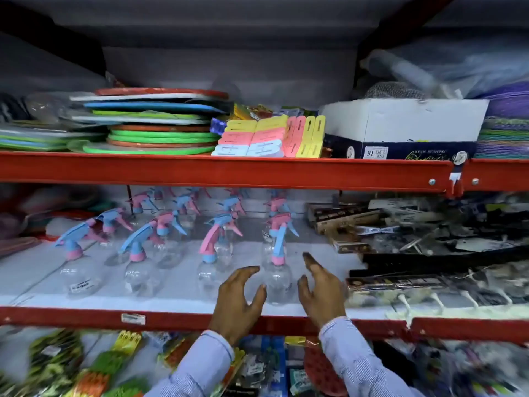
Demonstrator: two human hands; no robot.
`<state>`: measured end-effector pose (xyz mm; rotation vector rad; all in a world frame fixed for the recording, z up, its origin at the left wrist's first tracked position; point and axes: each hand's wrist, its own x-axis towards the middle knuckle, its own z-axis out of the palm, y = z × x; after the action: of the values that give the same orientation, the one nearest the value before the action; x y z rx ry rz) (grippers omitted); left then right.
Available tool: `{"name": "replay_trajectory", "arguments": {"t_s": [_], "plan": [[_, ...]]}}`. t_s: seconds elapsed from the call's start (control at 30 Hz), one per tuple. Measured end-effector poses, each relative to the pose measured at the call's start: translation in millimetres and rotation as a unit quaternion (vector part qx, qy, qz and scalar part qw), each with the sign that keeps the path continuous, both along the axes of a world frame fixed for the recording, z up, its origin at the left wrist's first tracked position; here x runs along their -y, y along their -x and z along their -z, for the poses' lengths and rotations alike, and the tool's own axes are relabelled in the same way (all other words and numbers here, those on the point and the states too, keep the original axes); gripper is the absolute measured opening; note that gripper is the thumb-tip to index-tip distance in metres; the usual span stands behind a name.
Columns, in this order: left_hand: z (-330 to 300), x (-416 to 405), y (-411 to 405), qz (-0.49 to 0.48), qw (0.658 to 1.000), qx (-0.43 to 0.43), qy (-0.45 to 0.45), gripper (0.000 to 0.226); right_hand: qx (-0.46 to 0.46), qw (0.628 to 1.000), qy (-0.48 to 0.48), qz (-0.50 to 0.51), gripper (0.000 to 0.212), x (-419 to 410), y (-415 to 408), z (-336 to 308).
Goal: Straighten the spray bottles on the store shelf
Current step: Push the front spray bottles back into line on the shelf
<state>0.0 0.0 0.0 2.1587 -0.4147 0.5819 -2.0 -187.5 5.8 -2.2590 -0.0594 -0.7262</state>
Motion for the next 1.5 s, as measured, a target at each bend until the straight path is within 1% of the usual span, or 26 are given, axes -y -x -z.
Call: {"name": "replay_trajectory", "arguments": {"t_s": [0.03,0.07,0.1,0.13,0.2,0.3,0.4,0.47,0.53,0.7,0.8,0.9,1.0,1.1,1.17,1.3,1.4,1.5], "plan": [[3.7,3.6,-6.7,0.004,0.999,-0.042,0.022,0.049,-0.051,0.998,-0.047,-0.001,0.05,-1.8,-5.3,4.5],[1.9,7.2,-8.6,0.016,0.996,-0.083,0.029,0.054,-0.095,0.993,-0.072,-0.017,0.052,-4.0,-6.9,6.1],[2.0,10.7,-12.8,0.024,0.993,-0.11,0.031,0.059,-0.125,0.989,-0.074,-0.028,0.053,-5.4,-9.4,8.6],[-0.4,13.5,-15.7,0.029,0.989,-0.14,0.04,0.062,-0.141,0.987,-0.073,-0.037,0.053,-6.3,-11.2,8.8],[0.6,19.1,-22.5,0.044,0.984,-0.164,0.054,0.064,-0.153,0.983,-0.081,-0.057,0.052,-7.7,-12.9,12.0],[2.5,22.6,-26.3,0.058,0.983,-0.164,0.054,0.056,-0.139,0.987,-0.05,-0.068,0.05,-9.0,-12.5,10.1],[4.2,22.9,-24.0,0.062,0.983,-0.159,0.069,0.051,-0.144,0.983,-0.076,-0.09,0.052,-9.3,-6.7,11.8],[5.1,20.8,-19.6,0.063,0.983,-0.156,0.077,0.05,-0.153,0.978,-0.093,-0.105,0.055,-8.6,-2.5,13.9],[6.5,18.4,-15.2,0.063,0.983,-0.155,0.077,0.05,-0.158,0.977,-0.091,-0.11,0.056,-8.3,0.3,17.5],[9.5,12.1,-5.1,0.06,0.988,-0.137,0.045,0.051,-0.169,0.976,-0.086,-0.111,0.054,-12.2,13.4,19.2],[11.0,4.5,4.5,0.045,0.994,-0.101,0.009,0.058,-0.132,0.987,-0.034,-0.083,0.06,-15.7,26.4,20.7],[15.9,-9.6,24.8,0.015,0.999,-0.031,-0.036,0.059,-0.064,0.993,0.08,-0.059,0.065,-20.0,46.1,26.2],[24.6,-29.8,44.9,-0.044,0.994,0.04,-0.096,0.061,0.008,0.978,0.205,-0.041,0.065,-27.9,58.4,34.0],[31.1,-49.0,55.2,-0.095,0.978,0.074,-0.168,0.066,0.029,0.958,0.277,-0.068,0.069,-40.6,60.2,38.1],[34.4,-61.3,59.7,-0.122,0.969,0.07,-0.203,0.069,0.034,0.95,0.297,-0.094,0.07,-53.5,58.9,37.8],[37.7,-84.0,60.9,-0.144,0.955,0.029,-0.257,0.074,0.034,0.944,0.309,-0.113,0.071,-79.4,52.1,35.3],[42.6,-106.4,56.5,-0.136,0.959,0.008,-0.247,0.075,0.022,0.95,0.285,-0.129,0.07,-103.6,45.3,38.0],[47.4,-123.9,44.3,-0.099,0.969,-0.013,-0.225,0.074,-0.011,0.965,0.225,-0.131,0.069,-120.5,34.2,42.2]]}}
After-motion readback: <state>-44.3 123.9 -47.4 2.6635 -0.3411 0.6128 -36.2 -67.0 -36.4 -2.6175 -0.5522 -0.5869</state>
